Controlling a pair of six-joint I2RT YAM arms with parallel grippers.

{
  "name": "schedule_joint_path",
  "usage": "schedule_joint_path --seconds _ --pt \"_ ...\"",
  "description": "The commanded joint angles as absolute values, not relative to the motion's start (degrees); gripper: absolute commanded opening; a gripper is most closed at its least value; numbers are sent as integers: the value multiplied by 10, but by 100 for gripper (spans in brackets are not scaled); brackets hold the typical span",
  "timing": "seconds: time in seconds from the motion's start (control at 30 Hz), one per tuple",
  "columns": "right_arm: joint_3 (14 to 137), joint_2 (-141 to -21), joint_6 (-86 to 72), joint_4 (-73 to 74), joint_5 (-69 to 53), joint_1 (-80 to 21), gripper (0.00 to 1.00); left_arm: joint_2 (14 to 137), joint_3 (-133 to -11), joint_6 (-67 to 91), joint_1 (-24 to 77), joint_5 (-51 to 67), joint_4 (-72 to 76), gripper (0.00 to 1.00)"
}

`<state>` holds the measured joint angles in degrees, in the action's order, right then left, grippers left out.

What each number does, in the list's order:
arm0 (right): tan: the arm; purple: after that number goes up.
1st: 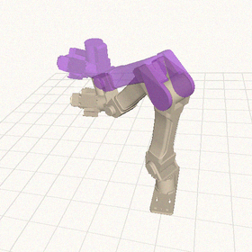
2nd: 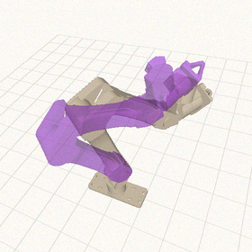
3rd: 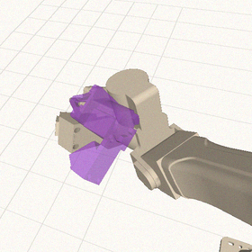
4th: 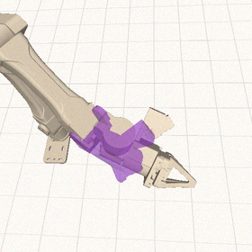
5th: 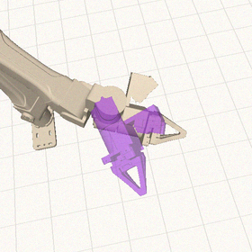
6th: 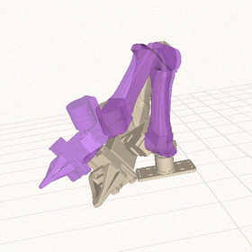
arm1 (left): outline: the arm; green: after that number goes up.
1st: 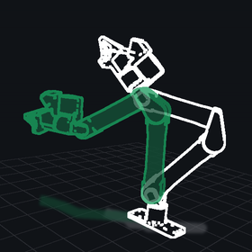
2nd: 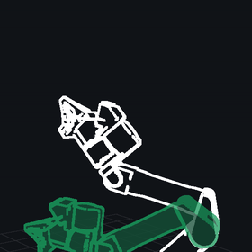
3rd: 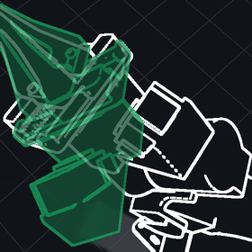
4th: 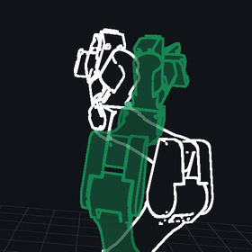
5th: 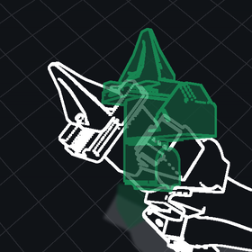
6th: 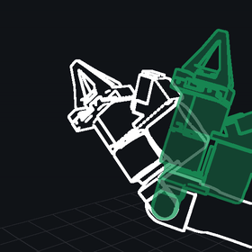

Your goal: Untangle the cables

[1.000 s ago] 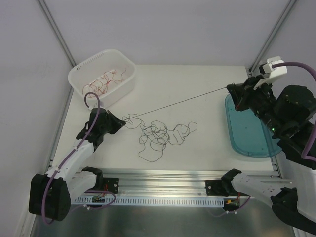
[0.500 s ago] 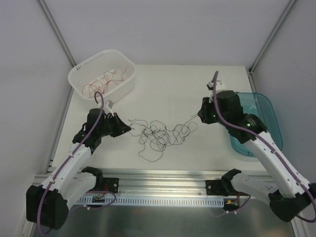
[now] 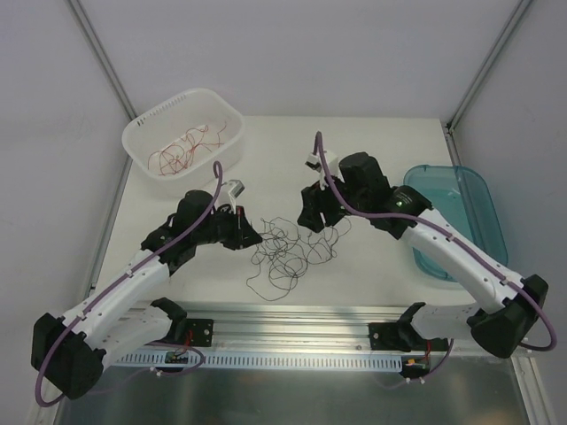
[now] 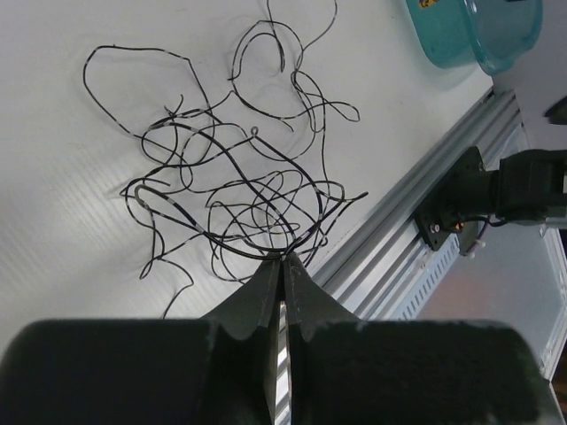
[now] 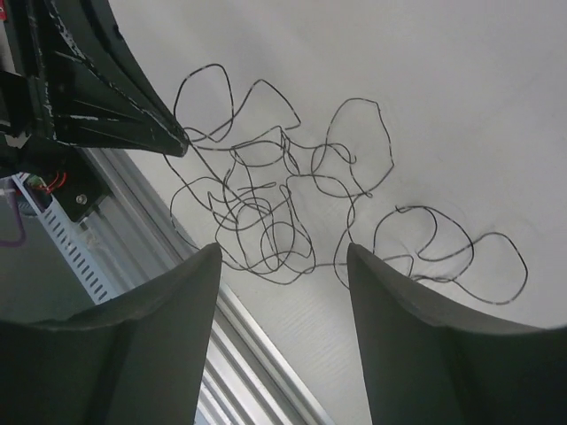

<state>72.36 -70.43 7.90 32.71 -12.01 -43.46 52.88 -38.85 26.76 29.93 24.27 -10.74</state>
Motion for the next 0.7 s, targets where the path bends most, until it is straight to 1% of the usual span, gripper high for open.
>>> schedule_joint_path --seconds 0.0,0.27,0.5,0.67 --pt "745 -750 142 300 -205 -439 62 528 -417 226 321 269 -105 0" --pt "727 -810 178 263 -235 -439 54 514 -417 209 331 288 -107 0" --pt "669 -867 174 184 -281 -439 54 504 -417 211 332 287 -112 0" --pt "655 -903 154 114 -310 -439 56 501 -417 210 333 285 -116 0"
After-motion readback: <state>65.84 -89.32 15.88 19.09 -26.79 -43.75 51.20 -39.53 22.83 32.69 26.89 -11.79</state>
